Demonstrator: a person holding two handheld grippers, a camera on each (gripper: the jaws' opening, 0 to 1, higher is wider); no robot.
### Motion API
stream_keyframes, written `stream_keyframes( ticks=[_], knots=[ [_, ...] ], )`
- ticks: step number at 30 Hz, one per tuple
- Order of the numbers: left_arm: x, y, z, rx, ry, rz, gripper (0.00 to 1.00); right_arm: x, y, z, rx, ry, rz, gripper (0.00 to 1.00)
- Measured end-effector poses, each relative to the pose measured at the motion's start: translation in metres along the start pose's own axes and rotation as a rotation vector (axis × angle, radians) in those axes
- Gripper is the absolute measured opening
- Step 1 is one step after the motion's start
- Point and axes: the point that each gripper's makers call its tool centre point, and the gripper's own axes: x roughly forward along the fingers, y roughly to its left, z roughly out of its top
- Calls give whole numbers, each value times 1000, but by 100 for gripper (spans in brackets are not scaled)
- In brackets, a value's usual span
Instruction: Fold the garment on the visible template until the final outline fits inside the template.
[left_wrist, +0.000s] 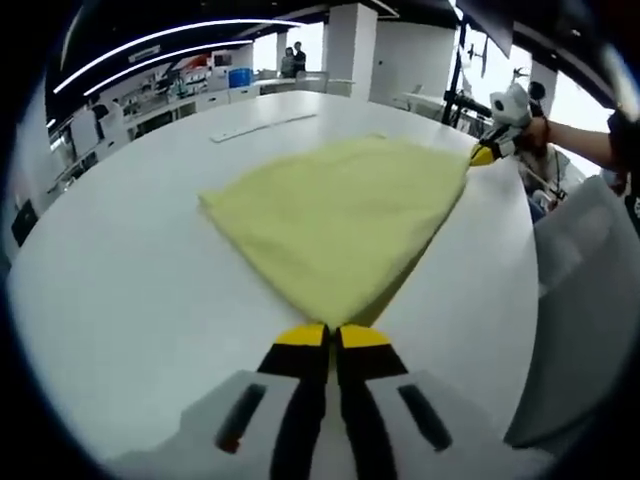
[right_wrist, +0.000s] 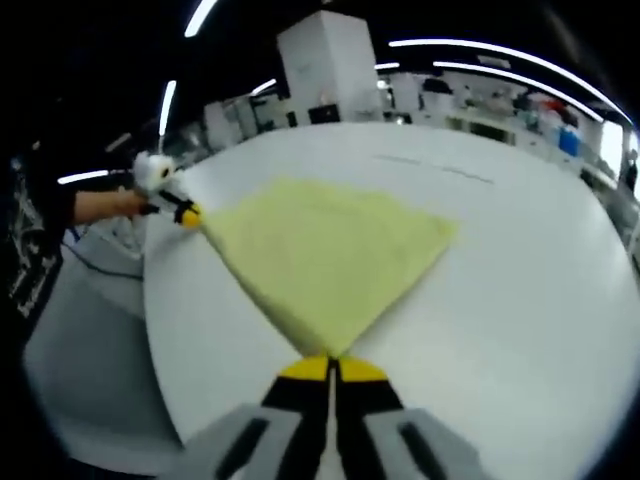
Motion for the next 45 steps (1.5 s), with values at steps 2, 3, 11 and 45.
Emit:
stream_keyframes(
  ticks=[2,3,11,45],
  knots=[
    [0,0,-1,4,2,2,0,0,2,-2,-4,8,-3,0],
    [0,-1,-2,6,2,3,0,-1,1,-3,-2,8,-5,0],
    [-1,-2,-6,-21,-4,30,1,-2,-3,-2,24,-1,-37,0],
    [-80,-53,39,-188,-169,123,99,-59,76,64,36,-88,-191,99]
  ],
)
